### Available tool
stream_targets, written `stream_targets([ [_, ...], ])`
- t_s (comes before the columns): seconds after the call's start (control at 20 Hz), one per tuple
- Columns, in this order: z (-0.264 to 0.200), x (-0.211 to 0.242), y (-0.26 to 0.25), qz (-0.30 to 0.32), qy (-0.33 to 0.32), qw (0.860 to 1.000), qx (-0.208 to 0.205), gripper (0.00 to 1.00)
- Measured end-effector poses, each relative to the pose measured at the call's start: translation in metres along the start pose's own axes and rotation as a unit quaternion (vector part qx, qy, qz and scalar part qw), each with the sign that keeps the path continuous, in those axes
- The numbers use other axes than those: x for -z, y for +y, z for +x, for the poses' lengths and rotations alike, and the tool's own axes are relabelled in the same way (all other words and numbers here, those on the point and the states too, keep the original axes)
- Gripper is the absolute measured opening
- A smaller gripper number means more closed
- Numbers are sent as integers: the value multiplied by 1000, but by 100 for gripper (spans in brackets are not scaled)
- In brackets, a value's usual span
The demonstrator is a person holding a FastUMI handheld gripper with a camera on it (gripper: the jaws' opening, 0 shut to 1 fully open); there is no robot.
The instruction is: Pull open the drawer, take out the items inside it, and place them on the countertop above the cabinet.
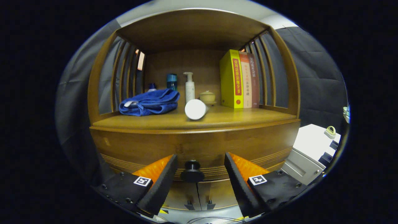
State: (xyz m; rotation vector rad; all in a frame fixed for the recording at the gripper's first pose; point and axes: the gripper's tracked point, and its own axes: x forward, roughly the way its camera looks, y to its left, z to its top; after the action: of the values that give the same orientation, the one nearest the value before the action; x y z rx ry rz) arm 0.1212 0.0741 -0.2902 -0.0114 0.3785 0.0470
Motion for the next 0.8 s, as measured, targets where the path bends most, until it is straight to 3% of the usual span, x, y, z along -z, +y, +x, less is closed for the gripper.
stream_targets([
  [0.4, -101, -93, 1, -13, -70, 997, -17, 99],
  [0.8, -175, -133, 6, -11, -90, 995, -31, 98],
])
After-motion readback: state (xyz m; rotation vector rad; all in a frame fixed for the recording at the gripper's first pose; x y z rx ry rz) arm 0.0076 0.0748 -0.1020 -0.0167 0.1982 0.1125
